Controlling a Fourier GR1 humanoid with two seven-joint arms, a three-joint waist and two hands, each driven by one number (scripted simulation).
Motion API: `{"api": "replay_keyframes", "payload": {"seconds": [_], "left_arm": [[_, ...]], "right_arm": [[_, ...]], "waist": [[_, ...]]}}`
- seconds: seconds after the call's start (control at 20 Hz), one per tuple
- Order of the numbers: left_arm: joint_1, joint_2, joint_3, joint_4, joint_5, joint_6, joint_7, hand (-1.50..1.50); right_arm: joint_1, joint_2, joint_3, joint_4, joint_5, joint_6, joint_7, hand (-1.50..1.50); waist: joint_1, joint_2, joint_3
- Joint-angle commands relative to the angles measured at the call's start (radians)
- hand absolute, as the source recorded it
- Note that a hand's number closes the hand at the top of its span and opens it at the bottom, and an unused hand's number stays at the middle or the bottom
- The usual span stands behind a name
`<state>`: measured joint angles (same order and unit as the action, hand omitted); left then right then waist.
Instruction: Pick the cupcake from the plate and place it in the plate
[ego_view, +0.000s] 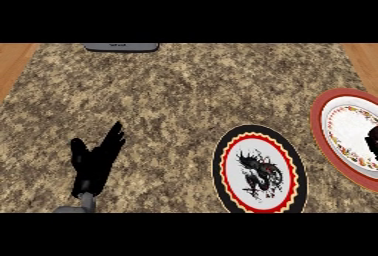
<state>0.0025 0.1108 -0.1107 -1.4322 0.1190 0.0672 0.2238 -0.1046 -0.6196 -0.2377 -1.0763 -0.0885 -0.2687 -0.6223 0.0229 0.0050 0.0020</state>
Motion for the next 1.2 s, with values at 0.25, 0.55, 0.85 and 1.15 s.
{"api": "replay_keyframes", "payload": {"seconds": [0.25,0.55,0.85,1.15], "left_arm": [[0.007,-0.003,-0.010,-0.027,0.003,-0.020,0.023,0.00],[-0.001,-0.028,-0.040,0.006,-0.042,-0.002,-0.034,0.00],[-0.030,-0.032,-0.008,0.035,-0.021,0.005,-0.006,0.00],[-0.007,-0.045,-0.019,0.057,-0.030,-0.001,-0.048,0.00]], "right_arm": [[-0.316,-0.073,0.025,0.517,0.122,0.033,0.026,1.50],[-0.414,-0.069,0.138,0.723,0.267,0.098,-0.012,-1.50],[-0.463,-0.048,0.063,0.809,0.194,0.255,-0.201,-1.50],[-0.513,-0.048,-0.080,0.865,0.056,0.358,-0.251,-1.50]], "waist": [[0.026,0.007,0.000],[0.047,0.016,0.004],[0.023,0.016,0.005],[0.018,0.016,0.004]]}}
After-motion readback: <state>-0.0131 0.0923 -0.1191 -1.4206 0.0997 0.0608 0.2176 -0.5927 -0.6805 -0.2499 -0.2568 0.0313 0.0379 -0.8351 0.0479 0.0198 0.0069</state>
